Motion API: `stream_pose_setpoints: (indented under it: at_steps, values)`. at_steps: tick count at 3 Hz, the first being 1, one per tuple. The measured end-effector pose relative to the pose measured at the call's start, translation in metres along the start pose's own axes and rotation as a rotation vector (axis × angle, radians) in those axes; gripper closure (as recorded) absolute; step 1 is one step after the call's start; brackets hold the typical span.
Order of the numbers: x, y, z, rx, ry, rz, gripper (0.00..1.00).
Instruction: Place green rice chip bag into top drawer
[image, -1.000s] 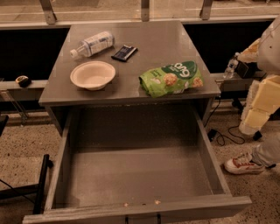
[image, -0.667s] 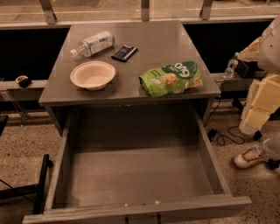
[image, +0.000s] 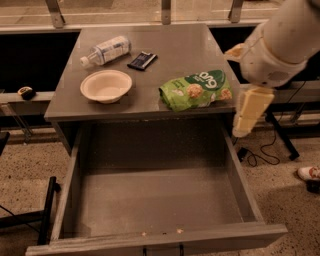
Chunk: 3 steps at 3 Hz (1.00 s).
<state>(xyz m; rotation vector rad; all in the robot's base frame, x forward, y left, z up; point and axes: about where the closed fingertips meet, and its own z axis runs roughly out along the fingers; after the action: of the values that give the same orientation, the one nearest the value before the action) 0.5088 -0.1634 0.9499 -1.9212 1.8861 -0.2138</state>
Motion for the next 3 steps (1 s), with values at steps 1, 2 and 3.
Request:
stream_pose_setpoints:
  at_steps: [1, 2, 3]
  values:
    - [-0.045, -0.025, 0.049, 0.014, -0.058, -0.199, 0.0]
    - [-0.085, -0.027, 0.099, -0.039, -0.092, -0.337, 0.0]
    - [-0.095, -0.033, 0.143, -0.098, -0.085, -0.365, 0.16]
